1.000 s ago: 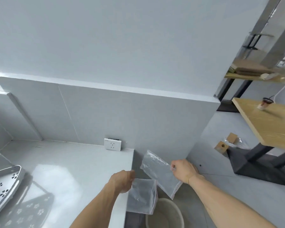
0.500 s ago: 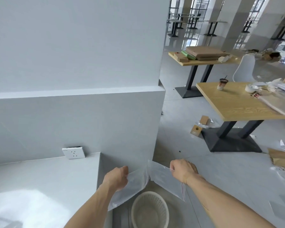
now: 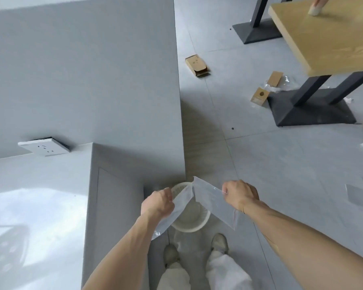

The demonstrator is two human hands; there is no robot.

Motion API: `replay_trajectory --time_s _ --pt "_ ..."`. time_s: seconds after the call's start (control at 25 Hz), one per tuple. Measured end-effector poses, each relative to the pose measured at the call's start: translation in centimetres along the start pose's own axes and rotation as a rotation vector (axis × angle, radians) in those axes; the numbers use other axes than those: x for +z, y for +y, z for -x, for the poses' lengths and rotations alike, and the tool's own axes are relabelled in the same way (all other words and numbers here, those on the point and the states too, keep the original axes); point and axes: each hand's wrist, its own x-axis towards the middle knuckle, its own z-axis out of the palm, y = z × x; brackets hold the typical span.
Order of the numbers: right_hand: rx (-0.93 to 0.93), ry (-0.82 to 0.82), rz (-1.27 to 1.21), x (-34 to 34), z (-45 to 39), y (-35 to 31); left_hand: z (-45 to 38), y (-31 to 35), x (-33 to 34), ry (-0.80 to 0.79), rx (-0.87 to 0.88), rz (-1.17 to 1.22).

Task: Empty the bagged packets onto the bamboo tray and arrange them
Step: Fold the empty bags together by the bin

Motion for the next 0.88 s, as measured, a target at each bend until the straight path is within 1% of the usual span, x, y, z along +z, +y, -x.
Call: replay_trajectory --time_s 0.16,0.32,0.48,0.64,0.76,0.88 --pt "-0.009 -0.058 0.013 5.5 -4.5 0.6 -3.9 -1.1 5.8 -0.043 -0.081 0.030" --pt "-0.049 -0.126 0.002 12.4 -10.1 0.7 -8.9 -2.6 12.9 -0.088 -0.166 0.089" --pt "-0.045 -0.180 -0.028 20.7 -15.9 0.8 -14.8 -4.8 20.5 -0.138 -0.258 0.154" --pt "-0.069 -0.199 0.013 27.8 -21.7 0.4 -20.8 -7.2 26.6 -0.181 -0.333 0.214" --pt "-0.128 -0.186 0.098 31.1 -25.7 -0.5 -24.9 -8.4 29.6 -0.193 -0.343 0.208" --pt "-0.206 -0.173 0.155 33.8 -29.3 -2.0 -28.9 -9.4 32.2 -0.210 -0.323 0.128"
